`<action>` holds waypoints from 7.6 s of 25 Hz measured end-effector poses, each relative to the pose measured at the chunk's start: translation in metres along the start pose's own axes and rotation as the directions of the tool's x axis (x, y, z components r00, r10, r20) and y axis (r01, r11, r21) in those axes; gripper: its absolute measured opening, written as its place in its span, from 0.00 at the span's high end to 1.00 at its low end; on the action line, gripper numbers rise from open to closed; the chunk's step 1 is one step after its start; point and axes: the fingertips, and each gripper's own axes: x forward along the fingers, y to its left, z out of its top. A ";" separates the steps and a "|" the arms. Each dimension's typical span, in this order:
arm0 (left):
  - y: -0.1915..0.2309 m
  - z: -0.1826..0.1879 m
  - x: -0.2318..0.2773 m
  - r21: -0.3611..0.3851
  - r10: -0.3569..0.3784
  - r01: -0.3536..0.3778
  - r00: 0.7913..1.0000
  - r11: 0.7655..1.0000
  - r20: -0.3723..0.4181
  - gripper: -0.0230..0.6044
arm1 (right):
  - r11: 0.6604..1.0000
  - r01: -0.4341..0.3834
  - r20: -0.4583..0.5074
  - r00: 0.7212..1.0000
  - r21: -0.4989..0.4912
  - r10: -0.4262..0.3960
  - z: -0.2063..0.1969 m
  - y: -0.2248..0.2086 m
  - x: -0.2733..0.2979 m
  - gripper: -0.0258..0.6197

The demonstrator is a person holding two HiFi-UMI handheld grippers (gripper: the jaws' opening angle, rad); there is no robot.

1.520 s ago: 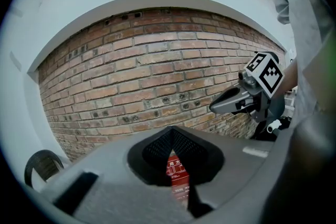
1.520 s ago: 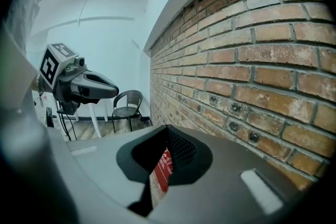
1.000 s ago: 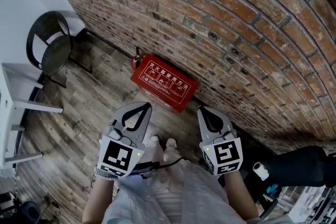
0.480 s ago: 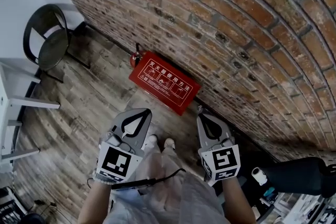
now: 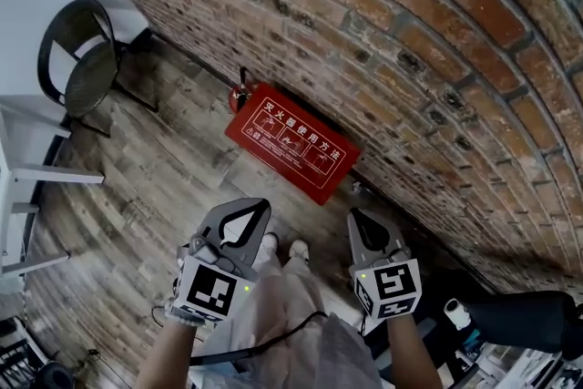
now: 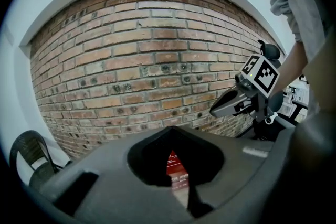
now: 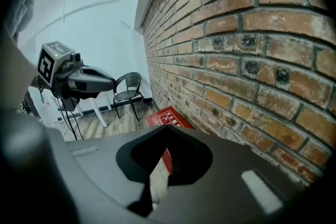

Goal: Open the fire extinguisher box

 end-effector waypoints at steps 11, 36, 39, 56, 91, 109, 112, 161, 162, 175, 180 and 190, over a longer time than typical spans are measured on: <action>0.000 -0.059 0.048 -0.025 0.006 -0.007 0.999 1.000 -0.036 0.97 | 0.998 -0.007 -0.055 0.998 0.061 0.011 -0.055 -0.009 0.050 0.95; -0.027 -0.187 0.139 -0.132 -0.084 0.069 0.991 0.989 -0.105 0.97 | 0.934 -0.083 -0.133 0.982 0.346 0.137 -0.164 -0.036 0.134 0.84; -0.028 -0.203 0.149 -0.131 -0.091 0.075 0.988 0.989 -0.126 0.97 | 0.912 -0.112 -0.120 0.978 0.394 0.172 -0.173 -0.034 0.146 0.75; -0.034 -0.258 0.183 -0.150 -0.109 0.081 0.977 0.985 -0.185 0.97 | 0.757 -0.193 -0.010 0.967 0.625 0.255 -0.206 -0.037 0.181 0.56; -0.052 -0.298 0.189 -0.169 -0.159 0.120 0.958 0.978 -0.240 0.97 | 0.731 -0.410 0.144 0.905 0.545 0.400 -0.162 -0.017 0.146 0.54; -0.049 -0.285 0.193 -0.180 -0.151 0.107 0.956 0.978 -0.252 0.97 | 0.929 -0.250 0.193 0.960 0.271 0.202 -0.078 -0.085 0.127 0.72; -0.049 -0.284 0.193 -0.187 -0.149 0.103 0.957 0.977 -0.249 0.97 | 0.978 -0.090 0.194 0.979 0.187 0.053 -0.066 -0.111 0.128 0.86; -0.081 -0.369 0.124 -0.233 -0.223 0.153 0.922 0.960 -0.316 0.97 | 0.760 -0.623 -0.405 0.657 0.182 0.636 -0.250 0.129 0.188 0.76; -0.081 -0.371 0.123 -0.234 -0.223 0.152 0.921 0.960 -0.318 0.97 | 0.754 -0.631 -0.421 0.643 0.182 0.640 -0.256 0.132 0.188 0.76; -0.084 -0.393 0.112 -0.259 -0.220 0.137 0.921 0.956 -0.323 0.97 | 0.736 -0.652 -0.514 0.576 0.180 0.636 -0.294 0.156 0.197 0.88; -0.083 -0.397 0.103 -0.261 -0.213 0.131 0.925 0.956 -0.315 0.97 | 0.737 -0.649 -0.513 0.575 0.188 0.637 -0.301 0.159 0.198 0.89; -0.050 -0.411 0.070 -0.254 -0.130 0.047 0.938 0.966 -0.320 0.97 | 0.749 -0.635 -0.572 0.549 0.189 0.609 -0.332 0.173 0.207 0.90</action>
